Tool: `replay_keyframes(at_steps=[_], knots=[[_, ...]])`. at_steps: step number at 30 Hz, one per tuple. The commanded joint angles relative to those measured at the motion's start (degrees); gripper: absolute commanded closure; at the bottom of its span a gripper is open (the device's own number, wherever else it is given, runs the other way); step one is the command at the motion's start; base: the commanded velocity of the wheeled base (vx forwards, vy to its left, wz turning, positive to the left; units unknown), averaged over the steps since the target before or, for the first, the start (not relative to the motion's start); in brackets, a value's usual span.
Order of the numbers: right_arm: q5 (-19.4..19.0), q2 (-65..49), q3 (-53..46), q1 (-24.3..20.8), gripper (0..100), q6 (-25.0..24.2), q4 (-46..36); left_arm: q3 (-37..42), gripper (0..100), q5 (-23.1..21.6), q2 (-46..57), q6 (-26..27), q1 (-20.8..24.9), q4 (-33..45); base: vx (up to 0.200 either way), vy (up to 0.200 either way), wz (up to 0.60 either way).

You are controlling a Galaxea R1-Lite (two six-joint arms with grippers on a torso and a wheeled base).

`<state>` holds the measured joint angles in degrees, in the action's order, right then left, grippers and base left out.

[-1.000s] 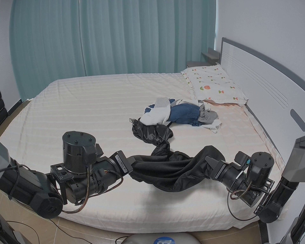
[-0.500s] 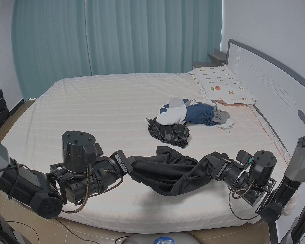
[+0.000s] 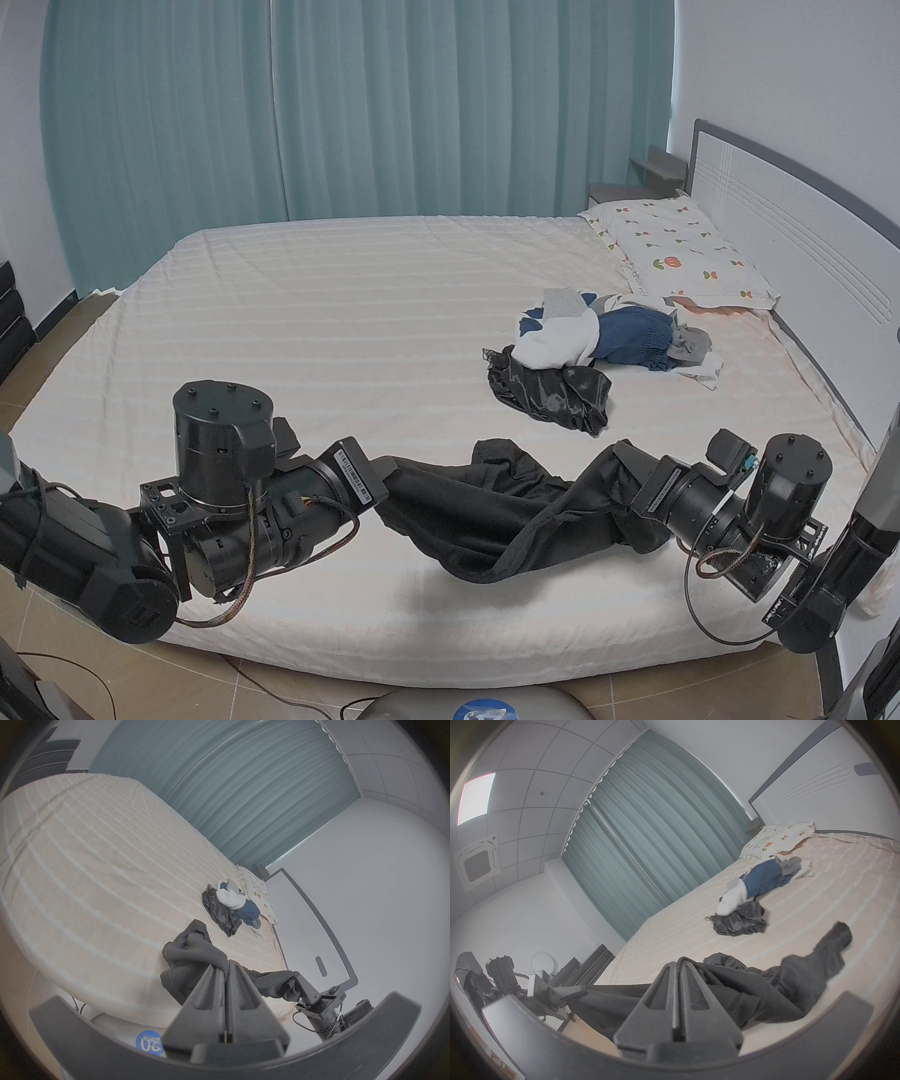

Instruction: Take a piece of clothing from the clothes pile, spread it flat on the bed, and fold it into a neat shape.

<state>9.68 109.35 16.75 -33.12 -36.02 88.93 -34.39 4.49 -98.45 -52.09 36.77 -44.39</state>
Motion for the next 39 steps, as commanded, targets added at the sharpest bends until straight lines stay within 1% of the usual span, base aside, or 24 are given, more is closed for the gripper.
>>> replay_keyframes(at_steps=[1,2,4,10,14,15,16,18,29,39], knots=[[-2.30,-2.12,0.56,1.92,100,0.60,-0.51,-0.15,100,0.08,0.01,-0.03,-0.38,0.00,0.000,0.200,0.00],[-3.79,-2.65,0.65,2.62,100,0.95,-1.57,-0.15,100,0.08,-0.07,-0.03,-0.38,0.00,0.000,0.200,0.00],[-4.93,-3.09,0.74,3.15,100,1.13,-3.41,-0.33,100,0.08,-0.25,-0.03,-0.38,0.00,0.000,0.200,0.00],[-4.93,-3.09,2.59,3.41,100,2.89,-8.42,-0.68,100,0.08,-0.25,-0.03,-0.47,-0.09,0.000,0.200,0.00],[-5.11,-3.27,6.19,4.38,100,4.73,-14.40,-0.85,100,0.17,0.01,0.06,-0.64,-0.09,0.000,0.200,0.00],[-5.11,-3.27,6.19,4.38,100,4.73,-14.40,-0.85,100,0.17,0.01,0.06,-0.64,-0.09,0.000,0.200,0.00],[-5.11,-3.27,7.68,4.56,100,5.96,-18.18,-0.85,100,0.08,-0.16,0.06,-0.64,-0.09,0.000,0.200,0.00],[-5.20,-3.35,8.30,4.82,100,7.20,-20.90,-0.94,100,0.17,-0.34,0.06,-0.73,-0.17,0.000,0.200,0.00],[-5.37,-3.62,9.09,4.47,100,7.55,-21.08,-0.85,100,0.26,0.10,0.06,-0.82,-0.17,0.000,0.200,0.00],[-5.46,-4.85,9.44,3.85,100,6.67,-20.38,-0.24,100,0.35,1.16,0.06,-0.82,-0.26,0.000,0.200,0.00]])
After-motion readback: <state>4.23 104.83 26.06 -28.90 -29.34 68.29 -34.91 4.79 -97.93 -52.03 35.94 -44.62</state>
